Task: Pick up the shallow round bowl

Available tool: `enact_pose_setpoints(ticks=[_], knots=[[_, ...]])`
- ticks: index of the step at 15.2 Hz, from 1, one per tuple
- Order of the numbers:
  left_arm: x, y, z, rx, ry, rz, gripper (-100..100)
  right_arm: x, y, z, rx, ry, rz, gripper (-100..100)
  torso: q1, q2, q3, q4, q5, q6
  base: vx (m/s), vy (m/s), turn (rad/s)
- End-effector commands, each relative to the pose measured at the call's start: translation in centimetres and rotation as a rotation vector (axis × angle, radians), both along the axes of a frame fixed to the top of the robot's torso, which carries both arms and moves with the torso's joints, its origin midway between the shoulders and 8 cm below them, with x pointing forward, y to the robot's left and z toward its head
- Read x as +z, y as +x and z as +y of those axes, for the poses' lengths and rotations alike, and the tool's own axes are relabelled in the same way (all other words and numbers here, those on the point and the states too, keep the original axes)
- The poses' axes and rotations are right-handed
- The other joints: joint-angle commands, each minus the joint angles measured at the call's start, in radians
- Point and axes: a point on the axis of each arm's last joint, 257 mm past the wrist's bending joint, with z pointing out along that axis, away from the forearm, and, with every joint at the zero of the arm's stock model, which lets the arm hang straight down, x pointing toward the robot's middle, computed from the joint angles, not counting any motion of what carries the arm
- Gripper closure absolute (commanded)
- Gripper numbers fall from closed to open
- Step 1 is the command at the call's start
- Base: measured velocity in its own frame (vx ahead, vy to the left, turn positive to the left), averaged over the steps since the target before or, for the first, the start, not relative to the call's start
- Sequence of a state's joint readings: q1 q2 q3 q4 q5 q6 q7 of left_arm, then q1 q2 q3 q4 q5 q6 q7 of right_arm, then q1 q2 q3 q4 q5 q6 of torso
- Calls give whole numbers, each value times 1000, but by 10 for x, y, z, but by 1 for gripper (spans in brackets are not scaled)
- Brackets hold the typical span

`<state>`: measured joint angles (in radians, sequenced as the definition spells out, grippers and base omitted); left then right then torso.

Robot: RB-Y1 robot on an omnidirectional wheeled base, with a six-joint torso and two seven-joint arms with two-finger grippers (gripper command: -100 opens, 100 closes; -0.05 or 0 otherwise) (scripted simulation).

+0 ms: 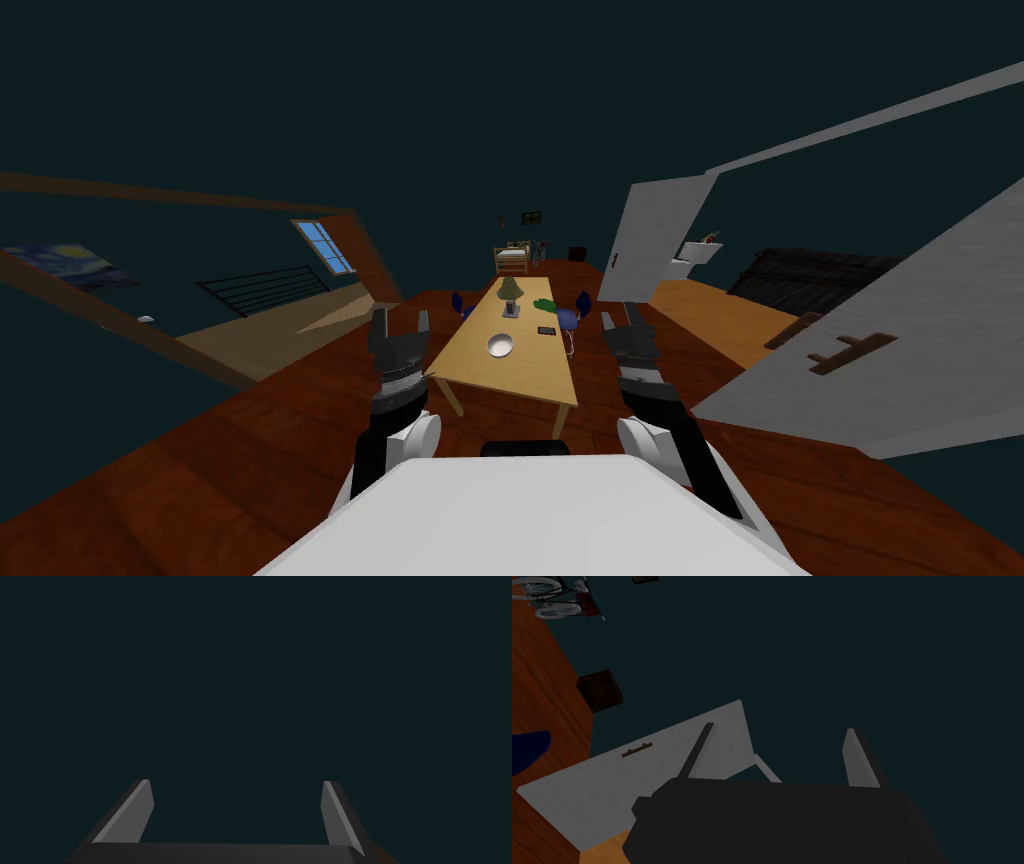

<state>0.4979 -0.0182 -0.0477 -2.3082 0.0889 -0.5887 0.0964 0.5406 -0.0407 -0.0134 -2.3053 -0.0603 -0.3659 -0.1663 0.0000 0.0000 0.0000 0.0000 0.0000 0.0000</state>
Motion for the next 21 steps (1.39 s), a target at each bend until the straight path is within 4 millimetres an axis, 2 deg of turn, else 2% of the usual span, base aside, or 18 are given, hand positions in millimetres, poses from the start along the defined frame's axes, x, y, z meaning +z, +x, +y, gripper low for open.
enact_pose_setpoints(ticks=[1, 3, 6, 7, 9, 10, 11, 12, 13, 14, 15, 16, 17, 18, 19, 21], knots=[[-5, 6, -3, -17, 31, 24, -100, 0, 0, 0, 0, 0, 0, 0, 0, 0, 0, 0, 0, 0, -3, -3, -56], [-11, 11, -4, -29, 53, 47, -100, 0, 0, 0, 0, 0, 0, 0, 0, 0, 0, 0, 0, 0, -8, -4, -102], [-36, 34, 0, -52, 108, 147, -100, 0, 0, 0, 0, 0, 0, 0, 0, 1, 0, 0, 0, 1, -15, -6, -156], [-37, 34, 0, -53, 110, 148, -100, 0, 0, 0, 0, 0, 0, 0, 0, 1, 0, 0, 0, 1, -21, -1, -133], [-61, 53, 10, -55, 135, 237, -100, 0, 0, 0, 0, 0, 0, 0, 0, 1, 1, 0, 0, 0, -21, -7, -205], [-61, 53, 10, -55, 135, 237, -100, 0, 0, 0, 0, 0, 0, 0, 0, 1, 1, 0, 0, 1, -21, -4, -167], [-75, 63, 17, -51, 143, 287, -100, 0, 0, 0, 0, 0, 0, 0, 0, 1, 1, 0, 0, 0, -19, -4, -154], [-75, 63, 17, -51, 143, 287, -100, 0, 0, 0, 0, 0, 0, 0, 0, 1, 1, 0, 0, 1, -19, -3, -130], [-90, 74, 27, -44, 148, 340, -100, 0, 0, 0, 0, 0, 0, 0, 0, 1, 1, 0, 0, 0, -20, -5, -174], [-90, 74, 27, -44, 148, 340, -100, 0, 0, 0, 0, 0, 0, 0, 0, 1, 1, 0, 0, 1, -18, -4, -173], [-104, 83, 38, -34, 150, 390, -100, 0, 0, 0, 0, 0, 0, 0, 0, 1, 1, 0, 0, 0, -21, -5, -218], [-105, 84, 39, -34, 150, 395, -100, 0, 0, 0, 0, 0, 0, 0, 0, 1, 1, 0, 0, 1, -22, -2, -167], [-119, 92, 51, -21, 149, 439, -100, 0, 0, 0, 0, 0, 0, 0, 0, 1, 1, 0, 0, 0, -23, -3, -220], [-122, 93, 52, -20, 147, 453, -100, 0, 0, 0, 0, 0, 0, 0, 0, 1, 1, 0, 0, 1, -22, -2, -199], [-134, 101, 66, -5, 143, 494, -100, 0, 0, 0, 0, 0, 0, 0, 0, 1, 1, 0, 0, 1, -23, -4, -235], [-139, 102, 67, -3, 139, 513, -100, 0, 0, 0, 0, 0, 0, 0, 0, 1, 1, 0, 0, 1, -21, -1, -122]])
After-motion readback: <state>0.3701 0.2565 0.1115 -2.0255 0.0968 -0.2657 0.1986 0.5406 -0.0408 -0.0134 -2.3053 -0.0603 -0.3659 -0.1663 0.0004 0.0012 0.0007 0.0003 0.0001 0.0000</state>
